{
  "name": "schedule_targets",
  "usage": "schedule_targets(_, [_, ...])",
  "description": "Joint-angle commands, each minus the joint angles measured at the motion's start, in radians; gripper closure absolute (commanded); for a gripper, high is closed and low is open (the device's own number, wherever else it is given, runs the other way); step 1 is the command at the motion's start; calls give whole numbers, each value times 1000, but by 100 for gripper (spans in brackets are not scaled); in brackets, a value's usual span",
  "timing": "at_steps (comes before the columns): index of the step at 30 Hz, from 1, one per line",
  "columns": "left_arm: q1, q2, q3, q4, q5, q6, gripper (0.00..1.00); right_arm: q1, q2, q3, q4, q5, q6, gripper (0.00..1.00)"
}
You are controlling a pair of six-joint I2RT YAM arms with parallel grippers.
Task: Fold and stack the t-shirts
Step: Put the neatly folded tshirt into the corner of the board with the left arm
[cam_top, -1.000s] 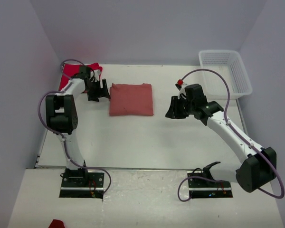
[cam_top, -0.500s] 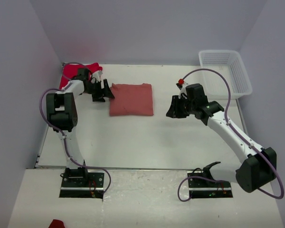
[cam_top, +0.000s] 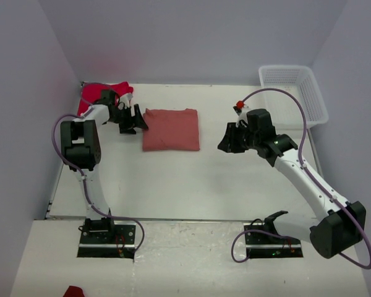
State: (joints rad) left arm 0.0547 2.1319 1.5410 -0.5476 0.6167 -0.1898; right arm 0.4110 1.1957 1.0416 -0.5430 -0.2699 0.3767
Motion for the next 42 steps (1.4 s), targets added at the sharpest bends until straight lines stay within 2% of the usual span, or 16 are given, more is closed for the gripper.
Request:
schedule_targets(1, [8,31,15,-15,11,18,19,-3,-16,-6,44,12,-7,68])
schedule_targets(9, [-6,57,4,3,49,0,19,-5,42,-3,71,-11,-1,69])
schedule_targets(10, [-9,60,2,11,57,-2,19,-5,71,-2,80,-15,1,73])
schedule_targets(11, [-9,62,1,11,61,-7,19,-3,90,4,95,-20,8,84])
schedule_targets(15, [-12,75,-12,32,95,-14,19,-5,179,69,100,-43,25,91])
schedule_targets(20, [-13,97,-2,23,89,-10,18,-3,160,95,104,-45,31,89])
schedule_targets(25, [-44,106,25,-2,0,-5,18,-6,130,71,104,-23,25,89])
schedule_targets(29, [-139,173,71,-17,-58,-19,18,-12,104,44,117,-40,36,88])
schedule_targets(32, [-211,239,105,32,-63,-69,19,-23,79,34,120,-40,44,88])
schedule_targets(34, [-239,267,100,84,-32,-129,26,-34,65,32,118,-51,50,88])
schedule_targets(35, [-257,273,94,121,-31,-148,34,-40,58,31,120,-57,51,88])
schedule_targets(36, [-263,278,87,135,-12,-161,56,-43,38,28,118,-58,53,88])
schedule_targets(38, [-268,273,71,172,-17,-194,72,-58,13,25,118,-64,54,87])
schedule_targets(39, [-268,270,62,178,-18,-197,90,-60,2,20,118,-69,51,87])
schedule_targets(41, [-266,257,56,184,-26,-206,100,-69,-19,17,118,-69,51,87])
schedule_targets(42, [-266,246,45,192,-43,-208,100,-70,-19,18,120,-77,51,87])
